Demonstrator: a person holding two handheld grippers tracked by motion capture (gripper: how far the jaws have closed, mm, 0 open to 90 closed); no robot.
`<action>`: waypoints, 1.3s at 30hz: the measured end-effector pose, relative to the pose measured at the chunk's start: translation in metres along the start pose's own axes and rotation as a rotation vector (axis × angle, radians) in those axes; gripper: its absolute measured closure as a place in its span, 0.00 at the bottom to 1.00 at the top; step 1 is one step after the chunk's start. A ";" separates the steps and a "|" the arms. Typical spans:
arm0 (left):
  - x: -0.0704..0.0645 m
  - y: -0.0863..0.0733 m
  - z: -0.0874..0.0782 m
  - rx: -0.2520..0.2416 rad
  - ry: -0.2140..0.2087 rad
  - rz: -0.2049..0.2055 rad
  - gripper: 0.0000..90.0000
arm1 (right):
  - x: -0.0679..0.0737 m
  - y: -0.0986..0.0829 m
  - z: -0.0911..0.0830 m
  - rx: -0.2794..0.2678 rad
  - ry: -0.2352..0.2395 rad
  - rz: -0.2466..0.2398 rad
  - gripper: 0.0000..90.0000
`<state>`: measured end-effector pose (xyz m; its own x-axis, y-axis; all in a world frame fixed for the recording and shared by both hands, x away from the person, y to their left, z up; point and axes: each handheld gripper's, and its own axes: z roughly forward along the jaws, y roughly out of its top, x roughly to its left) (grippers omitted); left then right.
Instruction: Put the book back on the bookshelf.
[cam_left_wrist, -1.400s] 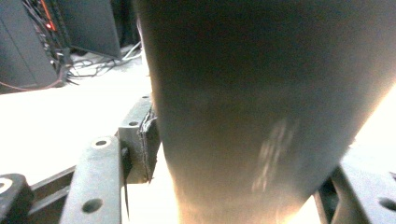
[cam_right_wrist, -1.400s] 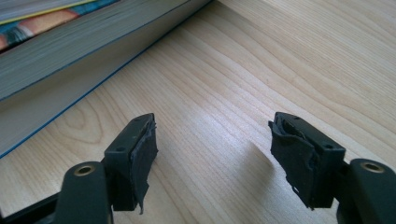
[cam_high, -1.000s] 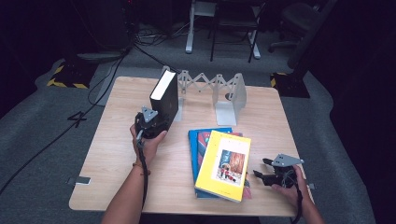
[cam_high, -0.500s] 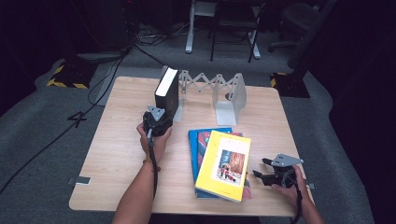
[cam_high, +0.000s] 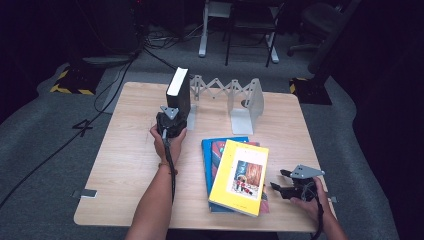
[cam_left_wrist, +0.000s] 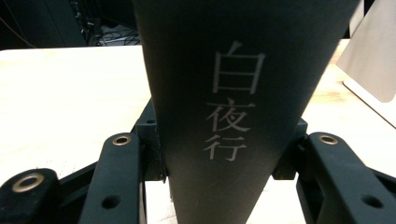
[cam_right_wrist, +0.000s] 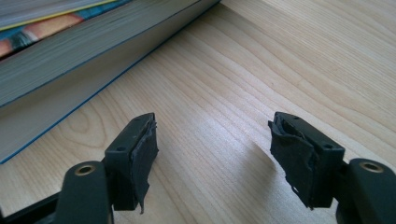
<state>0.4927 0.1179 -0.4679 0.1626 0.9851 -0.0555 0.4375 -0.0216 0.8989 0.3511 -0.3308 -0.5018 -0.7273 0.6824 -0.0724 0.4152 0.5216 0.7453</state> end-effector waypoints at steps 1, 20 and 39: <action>0.000 0.000 0.000 -0.002 0.001 0.001 0.56 | 0.000 0.000 0.000 0.000 0.001 0.000 0.36; 0.011 -0.028 -0.027 0.024 -0.085 0.068 0.45 | -0.001 -0.001 -0.002 0.005 -0.005 0.004 0.35; -0.001 -0.022 -0.010 0.047 -0.014 0.065 0.60 | 0.000 -0.001 -0.001 0.003 -0.007 0.004 0.35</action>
<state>0.4740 0.1193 -0.4835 0.2044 0.9789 -0.0036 0.4663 -0.0941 0.8796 0.3499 -0.3318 -0.5015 -0.7220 0.6879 -0.0743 0.4194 0.5204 0.7438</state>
